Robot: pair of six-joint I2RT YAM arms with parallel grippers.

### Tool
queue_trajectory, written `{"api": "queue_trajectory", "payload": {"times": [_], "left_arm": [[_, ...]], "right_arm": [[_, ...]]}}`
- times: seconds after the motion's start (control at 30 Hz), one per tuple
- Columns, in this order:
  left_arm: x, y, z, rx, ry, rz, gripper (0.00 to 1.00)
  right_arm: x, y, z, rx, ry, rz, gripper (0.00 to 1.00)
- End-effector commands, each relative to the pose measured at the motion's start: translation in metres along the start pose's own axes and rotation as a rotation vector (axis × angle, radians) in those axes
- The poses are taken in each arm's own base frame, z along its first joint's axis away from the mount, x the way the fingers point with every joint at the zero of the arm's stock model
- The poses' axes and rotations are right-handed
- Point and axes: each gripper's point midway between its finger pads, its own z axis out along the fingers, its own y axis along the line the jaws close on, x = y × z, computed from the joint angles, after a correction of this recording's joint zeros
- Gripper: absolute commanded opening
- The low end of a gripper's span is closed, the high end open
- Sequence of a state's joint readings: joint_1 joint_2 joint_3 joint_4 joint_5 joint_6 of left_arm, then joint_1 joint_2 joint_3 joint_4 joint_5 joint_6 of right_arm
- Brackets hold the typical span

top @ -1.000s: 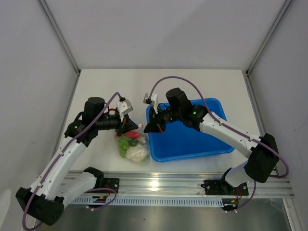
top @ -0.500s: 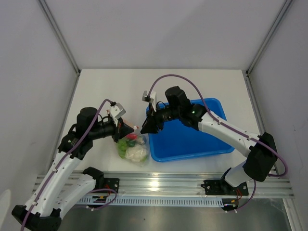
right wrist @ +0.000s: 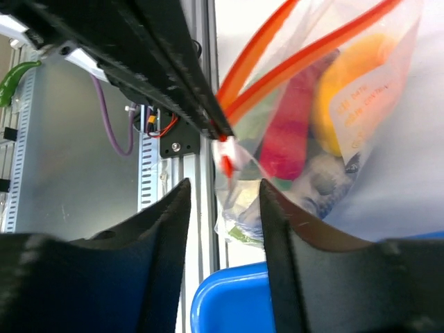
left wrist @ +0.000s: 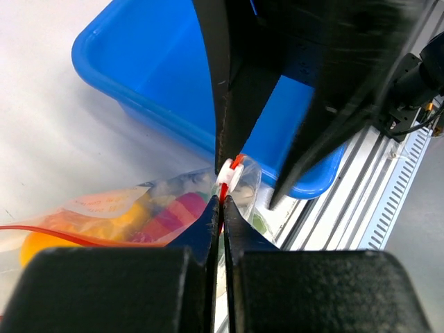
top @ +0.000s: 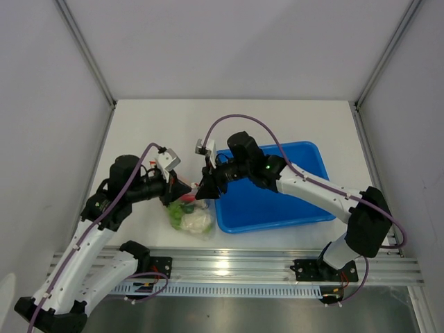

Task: Place the food in the zip-top bag and seal the zipper
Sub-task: Zip the zipper food storage bag at the center of the board.

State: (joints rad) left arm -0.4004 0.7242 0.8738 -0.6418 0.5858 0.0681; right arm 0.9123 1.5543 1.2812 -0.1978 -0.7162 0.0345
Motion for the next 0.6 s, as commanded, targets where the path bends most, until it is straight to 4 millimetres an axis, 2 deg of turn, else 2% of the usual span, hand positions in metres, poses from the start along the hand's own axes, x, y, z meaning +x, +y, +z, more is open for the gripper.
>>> {"api": "queue_trajectory", "payload": {"times": [0.0,0.1,0.27,0.37,0.4,0.57], "left_arm": [[-0.017,-0.007,-0.011,-0.002,-0.044,0.034,0.01],[-0.017,-0.006,-0.013,-0.015,-0.034,0.036,0.01],[-0.016,-0.009,-0.016,-0.008,-0.035,0.037,0.01],[-0.015,-0.009,-0.017,-0.011,-0.036,0.038,0.01],[-0.015,-0.009,-0.018,-0.019,-0.038,0.04,0.0],[-0.009,0.004,-0.02,-0.1,-0.017,0.011,0.01]], "right_arm": [[-0.021,-0.002,0.006,-0.013,-0.055,-0.032,0.41],[-0.02,-0.001,0.011,-0.032,-0.062,-0.014,0.35],[-0.028,0.004,0.015,-0.072,-0.09,-0.006,0.33],[-0.03,0.003,0.017,-0.084,-0.094,0.005,0.21],[-0.03,0.003,0.018,-0.088,-0.093,0.012,0.0],[-0.027,-0.001,0.022,-0.09,-0.096,0.048,0.0]]}}
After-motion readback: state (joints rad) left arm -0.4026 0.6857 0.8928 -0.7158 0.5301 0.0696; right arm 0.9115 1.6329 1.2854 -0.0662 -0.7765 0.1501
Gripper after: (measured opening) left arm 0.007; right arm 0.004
